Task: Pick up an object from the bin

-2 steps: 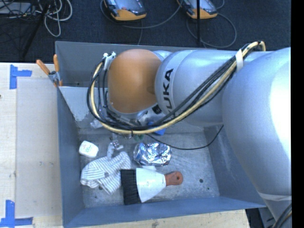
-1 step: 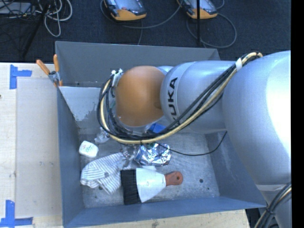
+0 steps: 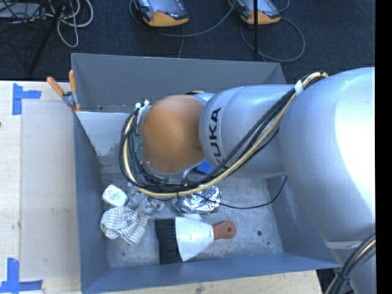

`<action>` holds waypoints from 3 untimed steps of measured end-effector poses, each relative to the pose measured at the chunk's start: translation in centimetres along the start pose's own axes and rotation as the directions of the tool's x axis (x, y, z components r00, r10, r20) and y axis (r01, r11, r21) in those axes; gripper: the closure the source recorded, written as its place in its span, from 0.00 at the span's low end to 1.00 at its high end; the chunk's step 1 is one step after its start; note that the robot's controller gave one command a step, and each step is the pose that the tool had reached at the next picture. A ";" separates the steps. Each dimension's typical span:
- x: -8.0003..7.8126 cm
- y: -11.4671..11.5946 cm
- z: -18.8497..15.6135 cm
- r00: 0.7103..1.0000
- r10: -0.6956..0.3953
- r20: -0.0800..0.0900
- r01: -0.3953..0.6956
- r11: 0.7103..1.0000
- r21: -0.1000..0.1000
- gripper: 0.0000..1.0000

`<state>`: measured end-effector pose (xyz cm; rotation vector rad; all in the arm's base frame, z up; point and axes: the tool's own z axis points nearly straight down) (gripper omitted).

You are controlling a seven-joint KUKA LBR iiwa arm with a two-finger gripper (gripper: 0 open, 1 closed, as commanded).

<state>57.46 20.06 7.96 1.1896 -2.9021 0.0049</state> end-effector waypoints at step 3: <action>-0.7 -0.2 -15.4 0.999 0.039 0.013 -0.039 0.999 0.001 1.00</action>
Offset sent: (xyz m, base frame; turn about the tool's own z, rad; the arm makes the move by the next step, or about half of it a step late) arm 0.0000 0.0000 0.0000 0.0000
